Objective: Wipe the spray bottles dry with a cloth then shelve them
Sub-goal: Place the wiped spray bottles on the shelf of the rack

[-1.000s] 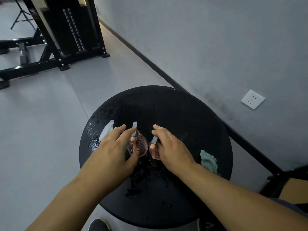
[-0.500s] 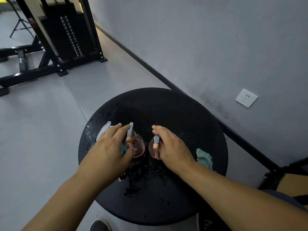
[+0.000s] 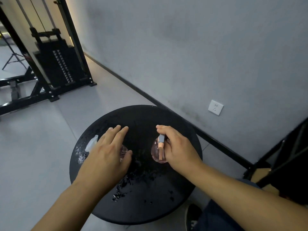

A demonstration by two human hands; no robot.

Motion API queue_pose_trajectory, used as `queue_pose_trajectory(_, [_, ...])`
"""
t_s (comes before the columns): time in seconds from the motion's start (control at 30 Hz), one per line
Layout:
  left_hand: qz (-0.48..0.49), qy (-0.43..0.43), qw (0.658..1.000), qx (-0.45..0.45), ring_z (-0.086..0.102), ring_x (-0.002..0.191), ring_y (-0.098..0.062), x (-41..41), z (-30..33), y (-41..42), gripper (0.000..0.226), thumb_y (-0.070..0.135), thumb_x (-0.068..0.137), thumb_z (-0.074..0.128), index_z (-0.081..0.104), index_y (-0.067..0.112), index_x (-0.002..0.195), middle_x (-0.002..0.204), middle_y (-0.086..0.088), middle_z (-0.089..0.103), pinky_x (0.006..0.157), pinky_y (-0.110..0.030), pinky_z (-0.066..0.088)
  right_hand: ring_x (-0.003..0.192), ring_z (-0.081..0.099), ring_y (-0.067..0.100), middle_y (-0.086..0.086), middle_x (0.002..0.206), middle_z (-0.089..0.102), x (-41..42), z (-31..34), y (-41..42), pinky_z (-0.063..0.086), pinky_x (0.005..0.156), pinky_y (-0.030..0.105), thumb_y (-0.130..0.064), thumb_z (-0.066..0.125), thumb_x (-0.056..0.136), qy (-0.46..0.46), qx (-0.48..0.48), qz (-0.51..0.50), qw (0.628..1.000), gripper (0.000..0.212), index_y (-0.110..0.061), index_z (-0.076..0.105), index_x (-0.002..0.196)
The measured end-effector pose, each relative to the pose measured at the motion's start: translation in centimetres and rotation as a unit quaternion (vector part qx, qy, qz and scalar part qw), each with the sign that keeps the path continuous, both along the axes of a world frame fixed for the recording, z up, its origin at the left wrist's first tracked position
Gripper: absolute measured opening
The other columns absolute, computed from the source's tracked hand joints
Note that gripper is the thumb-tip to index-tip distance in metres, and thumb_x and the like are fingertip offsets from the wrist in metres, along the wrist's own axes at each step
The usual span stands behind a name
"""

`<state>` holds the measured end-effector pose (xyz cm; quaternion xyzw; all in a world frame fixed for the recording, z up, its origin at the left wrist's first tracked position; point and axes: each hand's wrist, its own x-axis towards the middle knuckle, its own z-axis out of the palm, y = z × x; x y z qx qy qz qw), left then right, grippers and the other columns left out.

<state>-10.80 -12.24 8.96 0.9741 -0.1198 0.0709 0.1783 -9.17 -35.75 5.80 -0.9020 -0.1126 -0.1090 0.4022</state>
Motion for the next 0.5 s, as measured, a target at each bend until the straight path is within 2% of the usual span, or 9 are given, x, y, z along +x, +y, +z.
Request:
queue_pose_trajectory(0.1, [-0.023, -0.022, 0.999, 0.006, 0.022, 0.161, -0.018, -1.0, 2.1, -1.5, 0.075, 0.04, 0.101, 0.063, 0.031, 0.026, 0.167, 0.172, 0.002, 0.032, 0.127, -0.035, 0.024, 0.134, 0.045, -0.001, -0.016, 0.143, 0.053, -2.2, 2.6, -2.4, 0.035, 0.111, 0.015, -0.001, 0.058, 0.091, -0.021, 0.009, -0.026, 0.999, 0.046, -0.023, 0.057, 0.132])
queue_pose_trajectory(0.27, [-0.054, -0.058, 0.997, 0.007, 0.031, 0.158, -0.02, -3.1, 5.8, -4.5, 0.075, 0.044, 0.101, 0.062, 0.031, 0.026, 0.166, 0.171, 0.004, 0.034, 0.128, -0.039, 0.031, 0.128, 0.048, -0.007, -0.019, 0.139, 0.056, -6.3, 7.0, -6.1, 0.034, 0.107, 0.009, 0.0, 0.057, 0.089, -0.065, 0.01, -0.07, 0.995, 0.047, -0.024, 0.058, 0.13])
queue_pose_trajectory(0.5, [-0.12, -0.096, 0.988, 0.012, 0.026, 0.16, -0.018, -6.5, 9.7, -10.1, 0.075, 0.045, 0.103, 0.058, 0.026, 0.025, 0.168, 0.172, 0.002, 0.031, 0.127, -0.035, 0.025, 0.125, 0.048, -0.005, -0.017, 0.138, 0.056, -13.2, 10.4, -11.7, 0.03, 0.101, 0.001, -0.001, 0.058, 0.092, -0.084, 0.012, -0.129, 0.988, 0.046, -0.025, 0.057, 0.132])
